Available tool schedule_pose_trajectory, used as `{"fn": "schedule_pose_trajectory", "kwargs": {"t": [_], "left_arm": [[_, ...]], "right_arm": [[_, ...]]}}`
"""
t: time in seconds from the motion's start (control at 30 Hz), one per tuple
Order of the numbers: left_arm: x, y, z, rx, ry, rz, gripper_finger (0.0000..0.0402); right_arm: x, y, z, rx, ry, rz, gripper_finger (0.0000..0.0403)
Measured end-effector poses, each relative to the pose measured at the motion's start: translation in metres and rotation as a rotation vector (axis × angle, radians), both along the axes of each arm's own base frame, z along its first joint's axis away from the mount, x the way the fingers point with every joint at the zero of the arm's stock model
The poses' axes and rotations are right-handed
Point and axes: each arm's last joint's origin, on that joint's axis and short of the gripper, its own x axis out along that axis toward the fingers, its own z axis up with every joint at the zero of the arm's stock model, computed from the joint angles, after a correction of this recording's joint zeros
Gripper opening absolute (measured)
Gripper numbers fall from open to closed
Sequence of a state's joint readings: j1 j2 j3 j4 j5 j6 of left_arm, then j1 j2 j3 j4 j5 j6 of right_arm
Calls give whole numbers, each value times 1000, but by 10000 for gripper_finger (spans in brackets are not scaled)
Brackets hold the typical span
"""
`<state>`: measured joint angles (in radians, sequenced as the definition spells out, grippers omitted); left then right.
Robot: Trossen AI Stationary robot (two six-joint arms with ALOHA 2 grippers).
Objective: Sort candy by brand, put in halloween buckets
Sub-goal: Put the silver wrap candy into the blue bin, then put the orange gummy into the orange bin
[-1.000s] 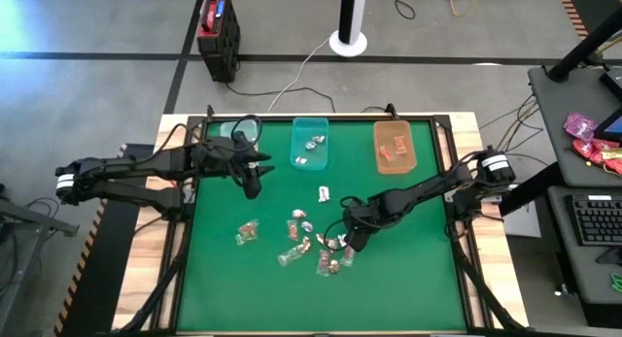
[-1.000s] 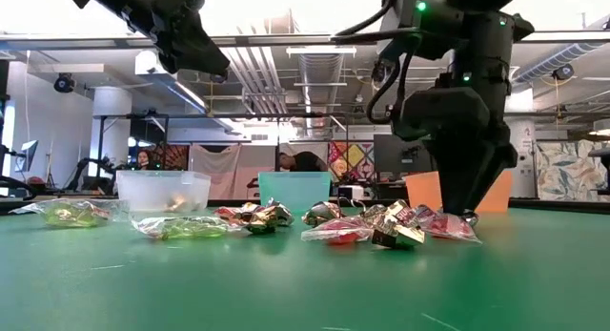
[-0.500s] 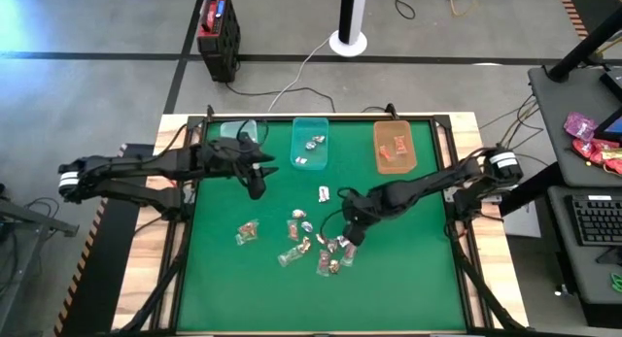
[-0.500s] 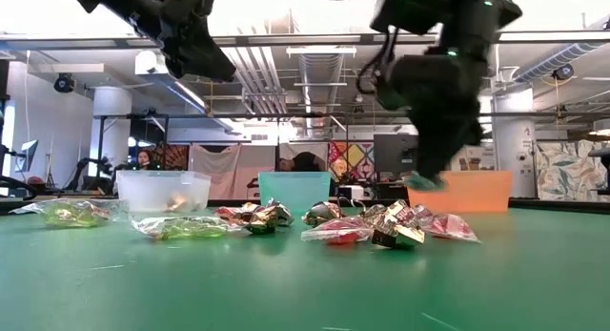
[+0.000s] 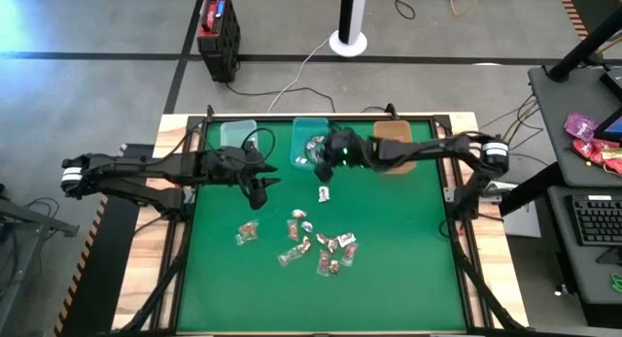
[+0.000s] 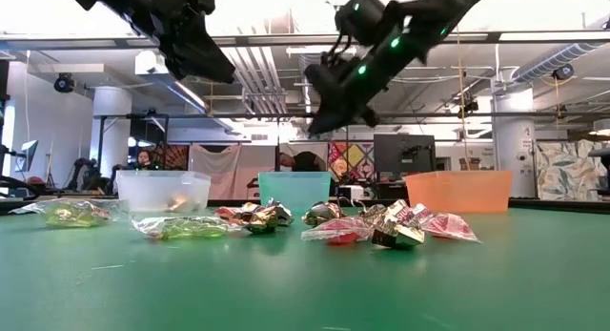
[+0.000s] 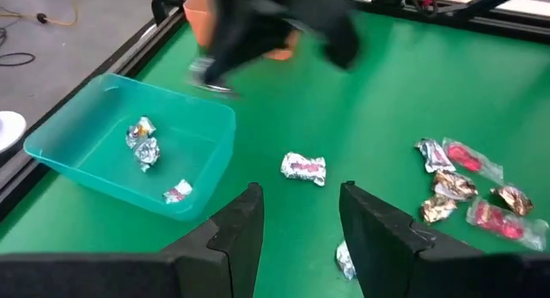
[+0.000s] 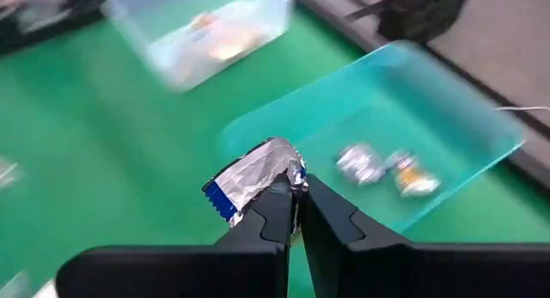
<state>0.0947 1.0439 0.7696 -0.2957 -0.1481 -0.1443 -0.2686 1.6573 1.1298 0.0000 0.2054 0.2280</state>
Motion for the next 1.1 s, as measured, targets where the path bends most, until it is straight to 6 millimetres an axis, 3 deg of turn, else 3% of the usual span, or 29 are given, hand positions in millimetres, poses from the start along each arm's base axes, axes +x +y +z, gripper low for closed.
{"fn": "schedule_pose_trajectory", "kwargs": {"t": [0.2, 0.33, 0.53, 0.8, 0.97, 1.1], "left_arm": [[-3, -3, 1, -7, 5, -8, 137], [-4, -3, 1, -9, 13, -7, 137], [-7, -4, -4, -12, 75, -11, 137], [-14, -18, -15, -103, 186, -76, 137], [-28, -30, -27, -269, 361, -75, 137], [-35, -42, -33, -303, 444, -107, 137]], "right_arm": [[19, -35, -13, 58, 7, -2, 33], [32, -45, -22, 83, 82, -11, 72], [41, -49, -19, 69, 140, -5, 123], [19, -36, 7, 69, 198, 16, 150], [8, -12, 18, 80, 239, 60, 153], [0, 10, 22, 86, 237, 99, 151]]}}
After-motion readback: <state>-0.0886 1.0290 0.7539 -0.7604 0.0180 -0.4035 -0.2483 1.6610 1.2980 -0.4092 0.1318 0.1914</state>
